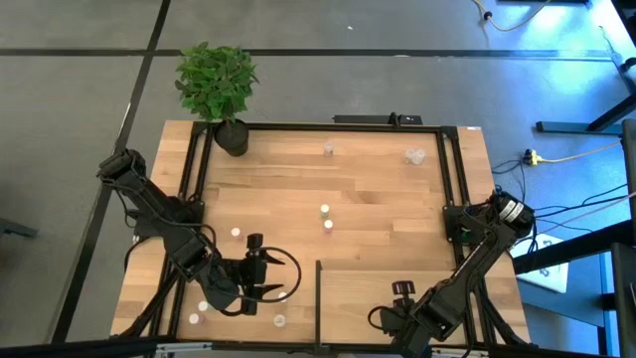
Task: Pick and place medicine bottles onto shelf by color
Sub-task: Put the bottom transparent pill bottle on the shelf
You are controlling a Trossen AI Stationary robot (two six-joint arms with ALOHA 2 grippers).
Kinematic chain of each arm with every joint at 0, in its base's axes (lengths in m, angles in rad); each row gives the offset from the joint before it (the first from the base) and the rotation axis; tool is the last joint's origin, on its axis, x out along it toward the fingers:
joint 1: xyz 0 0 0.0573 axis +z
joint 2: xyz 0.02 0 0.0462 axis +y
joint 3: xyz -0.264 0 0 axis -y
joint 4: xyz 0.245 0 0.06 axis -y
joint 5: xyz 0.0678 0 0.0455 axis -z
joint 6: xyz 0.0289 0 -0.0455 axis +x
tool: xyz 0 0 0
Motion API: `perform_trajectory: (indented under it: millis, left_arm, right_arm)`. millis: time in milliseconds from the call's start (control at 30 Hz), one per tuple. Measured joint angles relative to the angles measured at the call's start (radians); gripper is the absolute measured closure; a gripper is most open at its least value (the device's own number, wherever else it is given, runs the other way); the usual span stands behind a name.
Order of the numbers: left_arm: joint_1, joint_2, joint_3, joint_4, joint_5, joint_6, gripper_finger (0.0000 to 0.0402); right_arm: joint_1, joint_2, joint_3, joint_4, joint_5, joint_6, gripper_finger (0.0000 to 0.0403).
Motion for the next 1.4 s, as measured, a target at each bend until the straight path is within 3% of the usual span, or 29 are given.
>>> perform_trajectory:
  millis: [700,1400]
  left_arm:
    - [0.000,0.000,0.000,0.000,-0.001,0.000,0.0169]
    - [0.000,0.000,0.000,0.000,-0.001,0.000,0.0169]
  right_arm:
    - [0.002,0.000,-0.001,-0.012,-0.001,-0.003,0.0251]
    - [0.005,0.003,-0.003,-0.021,-0.001,0.026,0.0219]
